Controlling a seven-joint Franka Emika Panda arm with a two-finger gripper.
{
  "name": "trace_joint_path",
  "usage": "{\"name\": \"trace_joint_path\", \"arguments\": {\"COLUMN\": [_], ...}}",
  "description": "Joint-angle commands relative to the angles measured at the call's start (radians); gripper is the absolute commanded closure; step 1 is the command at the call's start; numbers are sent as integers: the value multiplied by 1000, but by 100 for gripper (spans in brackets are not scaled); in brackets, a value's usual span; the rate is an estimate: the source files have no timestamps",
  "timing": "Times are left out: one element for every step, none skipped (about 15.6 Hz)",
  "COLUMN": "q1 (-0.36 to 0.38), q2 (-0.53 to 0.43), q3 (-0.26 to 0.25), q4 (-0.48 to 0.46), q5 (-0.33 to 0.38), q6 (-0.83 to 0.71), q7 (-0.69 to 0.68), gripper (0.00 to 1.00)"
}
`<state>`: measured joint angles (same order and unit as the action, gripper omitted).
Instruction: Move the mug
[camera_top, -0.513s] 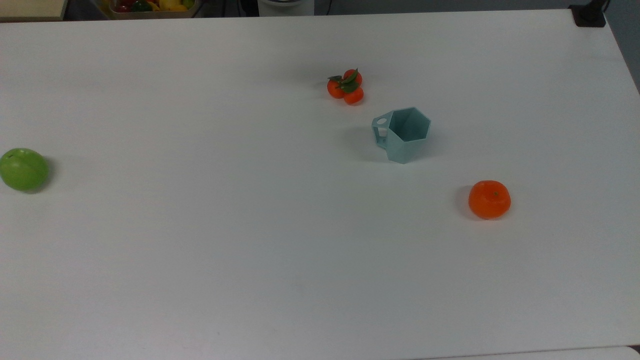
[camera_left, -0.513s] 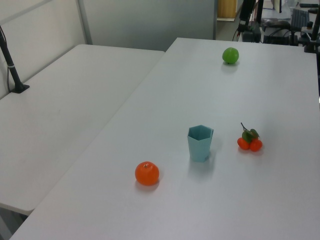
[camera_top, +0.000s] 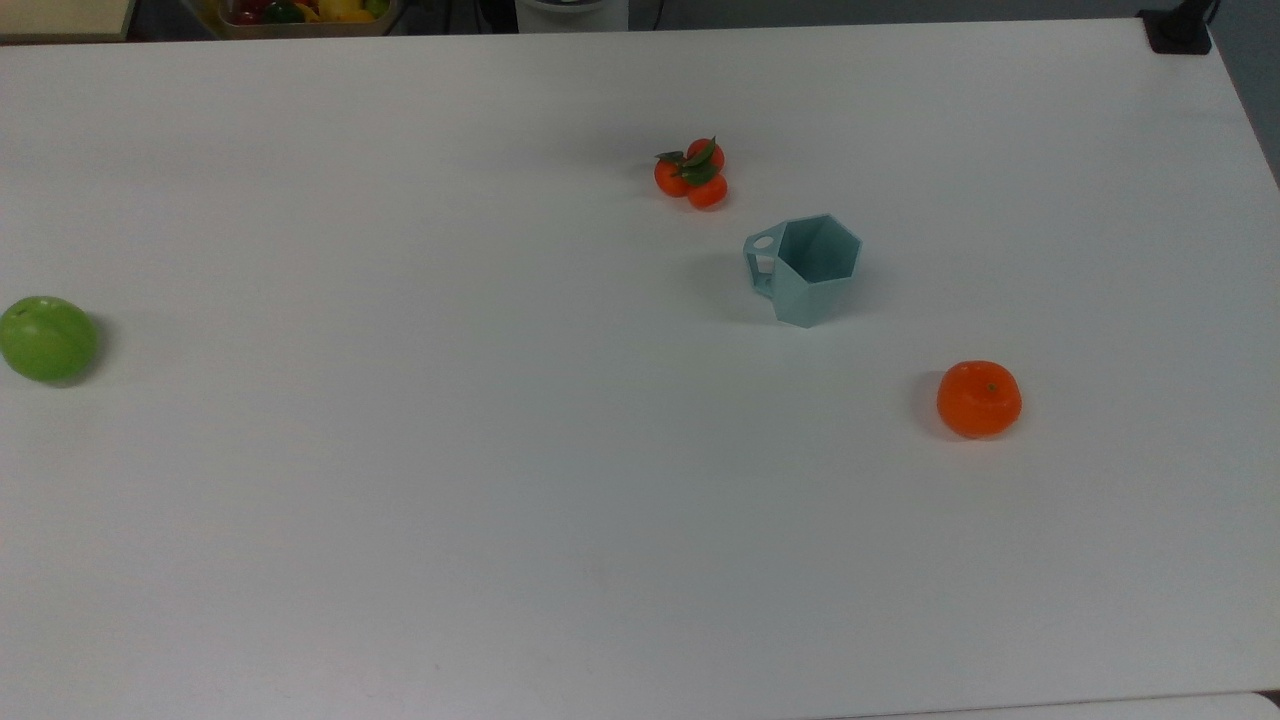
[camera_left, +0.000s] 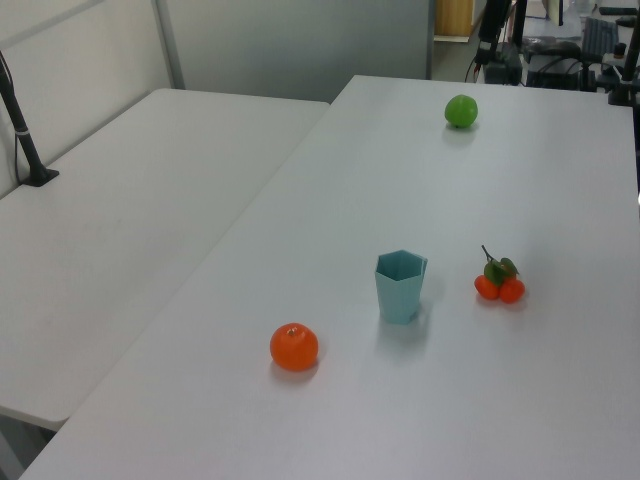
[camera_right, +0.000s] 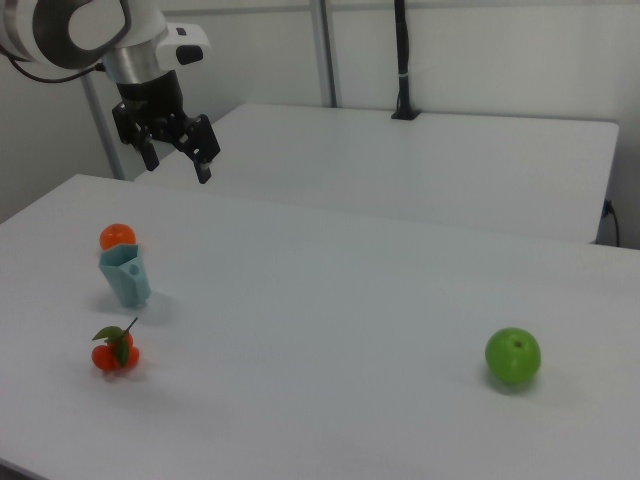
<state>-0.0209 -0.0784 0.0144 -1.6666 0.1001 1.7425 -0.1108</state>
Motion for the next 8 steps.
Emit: {"name": "trace_joint_path", "arguments": {"q1": [12, 12, 12, 12, 12, 12, 12, 12], "q2": [-11, -11, -11, -11, -11, -11, -11, -11], "q3": [-10, -11, -10, -10, -11, -11, -10, -10], "q4": [-25, -25, -25, -27, -27, -25, -25, -25], "q5": [6, 6, 6, 6, 6, 6, 6, 6], "q6": [29, 29, 28, 29, 32, 34, 32, 31], "q7": [-20, -21, -21, -21, -21, -21, -21, -26], "gripper": [0, 0, 0, 0, 0, 0, 0, 0]}}
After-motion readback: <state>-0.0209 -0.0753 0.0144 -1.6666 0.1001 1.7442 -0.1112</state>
